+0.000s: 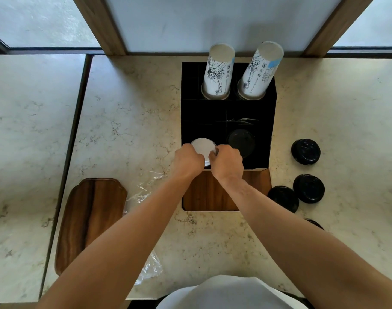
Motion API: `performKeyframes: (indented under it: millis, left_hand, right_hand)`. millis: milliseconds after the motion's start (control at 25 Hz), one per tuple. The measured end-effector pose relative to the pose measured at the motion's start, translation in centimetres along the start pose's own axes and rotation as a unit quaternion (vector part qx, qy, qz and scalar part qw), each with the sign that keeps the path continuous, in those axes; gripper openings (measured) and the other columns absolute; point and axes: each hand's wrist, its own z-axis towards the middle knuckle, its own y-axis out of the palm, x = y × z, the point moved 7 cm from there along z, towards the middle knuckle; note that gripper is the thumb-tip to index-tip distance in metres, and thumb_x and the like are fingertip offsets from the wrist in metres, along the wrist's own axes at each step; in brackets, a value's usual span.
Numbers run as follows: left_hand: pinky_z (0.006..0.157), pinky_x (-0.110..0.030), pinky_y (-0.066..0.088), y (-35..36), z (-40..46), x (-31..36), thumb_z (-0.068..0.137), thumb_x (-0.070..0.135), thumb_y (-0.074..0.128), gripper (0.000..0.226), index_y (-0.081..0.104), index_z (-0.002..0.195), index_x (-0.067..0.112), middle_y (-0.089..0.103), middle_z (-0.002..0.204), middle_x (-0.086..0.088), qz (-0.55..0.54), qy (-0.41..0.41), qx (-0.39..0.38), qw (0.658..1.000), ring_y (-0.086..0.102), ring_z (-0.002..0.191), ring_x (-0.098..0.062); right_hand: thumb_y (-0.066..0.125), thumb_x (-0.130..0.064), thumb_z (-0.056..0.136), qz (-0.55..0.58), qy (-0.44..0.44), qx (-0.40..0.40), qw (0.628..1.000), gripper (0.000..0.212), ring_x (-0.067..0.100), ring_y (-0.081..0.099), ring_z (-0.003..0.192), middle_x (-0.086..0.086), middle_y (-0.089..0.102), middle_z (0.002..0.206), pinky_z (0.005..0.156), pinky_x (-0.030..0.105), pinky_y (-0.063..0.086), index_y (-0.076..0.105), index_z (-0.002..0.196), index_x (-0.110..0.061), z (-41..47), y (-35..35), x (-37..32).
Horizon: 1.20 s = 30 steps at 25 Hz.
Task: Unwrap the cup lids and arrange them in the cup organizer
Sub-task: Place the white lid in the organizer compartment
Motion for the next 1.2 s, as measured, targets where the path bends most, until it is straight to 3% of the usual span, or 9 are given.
performKeyframes:
  millis: [240, 440, 600, 840, 1040, 1200]
  left_hand:
    - [0.048, -0.025, 0.033, 0.4, 1.2, 0.6, 0.096, 0.006, 0.048, 0.040, 0.045, 0.134, -0.002, 0.059, 0.123, -0.023, 0.039, -0.008, -0.035, 0.999, 0.049, 0.086, -0.025]
    - [0.068, -0.033, 0.043, 0.2, 1.6, 0.1, 0.097, 0.005, 0.047, 0.038, 0.047, 0.134, -0.001, 0.057, 0.125, -0.022, -0.012, -0.027, -0.037, 0.999, 0.050, 0.093, -0.026]
    - [0.073, -0.034, 0.043, -0.1, 1.5, -0.3, 0.096, 0.004, 0.047, 0.038, 0.049, 0.134, 0.002, 0.057, 0.120, -0.019, -0.042, -0.034, -0.037, 0.998, 0.051, 0.095, -0.026]
    - [0.052, -0.025, 0.038, -0.9, 1.1, 0.2, 0.093, 0.005, 0.047, 0.033, 0.056, 0.124, 0.001, 0.058, 0.106, -0.015, -0.011, -0.018, -0.018, 1.000, 0.054, 0.086, -0.025]
    - [0.050, -0.026, 0.043, -1.7, -1.2, 0.1, 0.088, 0.006, 0.051, 0.027, 0.061, 0.114, 0.002, 0.064, 0.099, -0.011, 0.002, 0.024, 0.008, 1.000, 0.057, 0.075, -0.017]
    - [0.053, -0.023, 0.043, -2.5, -4.4, -0.1, 0.088, 0.012, 0.054, 0.033, 0.064, 0.119, 0.012, 0.063, 0.093, 0.001, 0.002, 0.075, 0.090, 0.993, 0.060, 0.075, -0.014]
  right_hand:
    - [0.060, -0.025, 0.104, 0.011, 0.012, -0.003, 1.000, 0.024, 0.024, 0.073, 0.083, 0.012, 0.076, 0.096, 0.063, 0.028, 0.055, 0.073, 0.110, -0.005, 0.6, 0.2, -0.1]
    - [0.061, -0.026, 0.103, 0.045, 0.028, 0.004, 0.999, 0.024, 0.023, 0.076, 0.085, 0.010, 0.077, 0.097, 0.073, 0.036, 0.064, 0.072, 0.116, -0.008, 0.9, 0.2, -0.1]
    - [0.061, -0.027, 0.103, 0.057, 0.031, -0.003, 0.998, 0.030, 0.024, 0.077, 0.087, 0.012, 0.077, 0.102, 0.075, 0.040, 0.065, 0.069, 0.125, -0.009, 0.9, 0.2, 0.0]
    - [0.062, -0.029, 0.102, 0.063, 0.034, -0.017, 0.997, 0.027, 0.023, 0.077, 0.083, 0.012, 0.077, 0.097, 0.072, 0.041, 0.066, 0.071, 0.116, -0.007, 0.9, 0.2, 0.2]
    - [0.063, -0.028, 0.101, 0.086, -0.006, -0.004, 0.996, 0.028, 0.020, 0.075, 0.086, 0.009, 0.076, 0.102, 0.071, 0.030, 0.061, 0.069, 0.121, -0.008, -0.6, -1.1, 0.2]
    - [0.067, -0.028, 0.099, 0.103, -0.002, 0.026, 0.994, 0.023, 0.002, 0.062, 0.069, -0.003, 0.072, 0.087, 0.059, 0.013, 0.043, 0.070, 0.117, -0.013, -3.4, -3.2, 2.3]
